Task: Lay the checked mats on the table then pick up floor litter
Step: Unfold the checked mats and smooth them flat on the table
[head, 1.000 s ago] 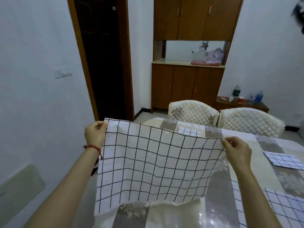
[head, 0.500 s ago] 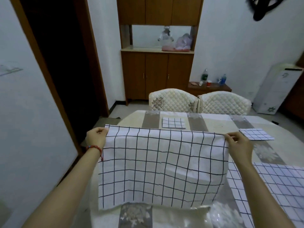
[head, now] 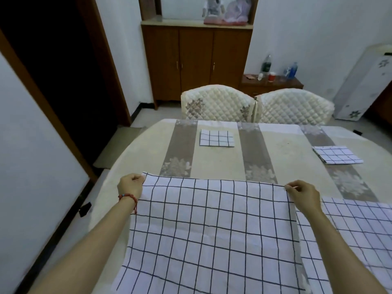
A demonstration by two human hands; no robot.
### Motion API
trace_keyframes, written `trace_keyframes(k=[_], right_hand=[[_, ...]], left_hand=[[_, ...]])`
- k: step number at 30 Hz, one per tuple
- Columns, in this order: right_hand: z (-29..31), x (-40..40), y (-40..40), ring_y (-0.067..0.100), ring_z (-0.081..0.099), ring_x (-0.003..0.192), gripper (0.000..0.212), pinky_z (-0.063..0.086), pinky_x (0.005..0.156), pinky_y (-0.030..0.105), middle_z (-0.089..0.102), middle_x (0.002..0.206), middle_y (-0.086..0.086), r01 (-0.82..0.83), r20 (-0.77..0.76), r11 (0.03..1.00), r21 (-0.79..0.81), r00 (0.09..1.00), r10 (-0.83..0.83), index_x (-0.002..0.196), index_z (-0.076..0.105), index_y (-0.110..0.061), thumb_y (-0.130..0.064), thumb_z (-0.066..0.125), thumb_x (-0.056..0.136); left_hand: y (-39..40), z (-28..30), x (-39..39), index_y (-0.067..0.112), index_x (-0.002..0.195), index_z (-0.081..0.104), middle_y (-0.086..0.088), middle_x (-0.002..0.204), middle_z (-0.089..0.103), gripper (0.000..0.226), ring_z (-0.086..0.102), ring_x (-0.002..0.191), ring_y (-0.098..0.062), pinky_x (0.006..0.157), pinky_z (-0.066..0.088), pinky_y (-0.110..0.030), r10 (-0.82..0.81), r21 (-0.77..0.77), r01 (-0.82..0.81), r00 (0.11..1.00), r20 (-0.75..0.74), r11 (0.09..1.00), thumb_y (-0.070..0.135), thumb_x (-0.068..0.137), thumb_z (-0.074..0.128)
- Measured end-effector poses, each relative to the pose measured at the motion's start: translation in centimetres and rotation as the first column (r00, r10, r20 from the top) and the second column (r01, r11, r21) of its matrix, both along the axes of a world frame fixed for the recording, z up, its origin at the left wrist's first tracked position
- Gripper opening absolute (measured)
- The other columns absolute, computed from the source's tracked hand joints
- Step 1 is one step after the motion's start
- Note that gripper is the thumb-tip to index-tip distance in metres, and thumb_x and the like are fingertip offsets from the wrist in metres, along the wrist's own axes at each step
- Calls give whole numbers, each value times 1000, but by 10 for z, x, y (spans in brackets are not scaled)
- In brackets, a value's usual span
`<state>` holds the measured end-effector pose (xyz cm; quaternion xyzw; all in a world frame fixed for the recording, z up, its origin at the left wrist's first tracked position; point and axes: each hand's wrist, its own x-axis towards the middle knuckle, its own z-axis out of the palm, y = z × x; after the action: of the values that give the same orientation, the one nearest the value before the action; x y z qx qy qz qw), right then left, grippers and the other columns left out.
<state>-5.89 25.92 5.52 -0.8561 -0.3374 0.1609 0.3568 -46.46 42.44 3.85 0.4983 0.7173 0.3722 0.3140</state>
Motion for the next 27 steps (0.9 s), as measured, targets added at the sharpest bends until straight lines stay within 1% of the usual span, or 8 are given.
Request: trace_keyframes(k=[8, 12, 16, 18, 20, 22, 24, 27], right_hand=[[-72, -4, 6, 34, 58, 91, 28, 40, 73, 32, 65, 103, 23, 75, -109, 996, -44, 991, -79, 115, 60, -2, -13, 54, 89], [-89, -37, -4, 38, 51, 111, 33, 42, 91, 45, 57, 121, 22, 18, 119, 997, -79, 993, -8, 120, 55, -4, -16, 51, 91], [-102, -105, -18, 35, 46, 124, 44, 35, 103, 46, 55, 130, 18, -187, 231, 978, -97, 951, 204, 122, 56, -6, -34, 41, 91], [-112, -135, -24, 29, 31, 138, 68, 22, 113, 44, 41, 145, 11, -253, 214, 945, -207, 931, 297, 133, 46, -13, -51, 17, 85], [-128, -152, -30, 23, 11, 145, 86, 5, 117, 41, 20, 155, 5, -314, 189, 895, -317, 904, 384, 143, 28, -20, -61, -5, 75], [-142, -157, -34, 17, -4, 145, 97, -14, 113, 35, 5, 158, 1, -320, 195, 877, -359, 893, 405, 147, 13, -25, -71, -22, 69], [-149, -157, -32, 13, -10, 143, 92, -26, 106, 30, 1, 158, -1, -302, 235, 876, -375, 884, 405, 147, 8, -28, -70, -22, 71], [-149, -150, -23, 15, -8, 145, 85, -27, 105, 29, -3, 158, -2, -299, 259, 867, -399, 870, 419, 147, 6, -29, -68, -17, 75]], left_hand=[[0, -53, 11, -5, 93, 69, -25, 102, 68, 21, 60, 101, -39, 89, 46, -37, 0, -93, -2, 1000, -28, 996, 12, 83, 62], [-8, -74, 6, 0, 111, 61, -24, 115, 62, 29, 55, 108, -39, 93, 44, -42, -109, -95, 92, 977, -183, 991, 14, 85, 60], [-40, -86, 25, 7, 114, 60, -16, 125, 58, 33, 49, 120, -38, 97, 40, -49, -338, -6, 378, 819, -464, 926, 24, 86, 55], [-70, -93, 43, 13, 121, 57, -11, 137, 51, 50, 41, 131, -34, 105, 32, -50, -496, -71, 548, 685, -534, 834, 43, 87, 36], [-98, -105, 55, 22, 137, 38, -1, 153, 26, 83, 17, 144, -25, 116, 7, -43, -671, -239, 673, 504, -545, 700, 69, 79, 4], [-116, -121, 57, 27, 144, 21, 4, 156, 13, 95, 1, 145, -17, 111, -14, -36, -718, -336, 679, 412, -562, 653, 76, 71, -15], [-123, -132, 56, 27, 142, 26, 3, 151, 30, 77, 10, 141, -18, 110, -10, -38, -719, -413, 639, 337, -609, 649, 69, 84, -3], [-115, -133, 56, 29, 141, 26, 5, 146, 35, 64, 16, 138, -21, 110, -3, -42, -697, -450, 572, 340, -631, 686, 63, 89, 8]])
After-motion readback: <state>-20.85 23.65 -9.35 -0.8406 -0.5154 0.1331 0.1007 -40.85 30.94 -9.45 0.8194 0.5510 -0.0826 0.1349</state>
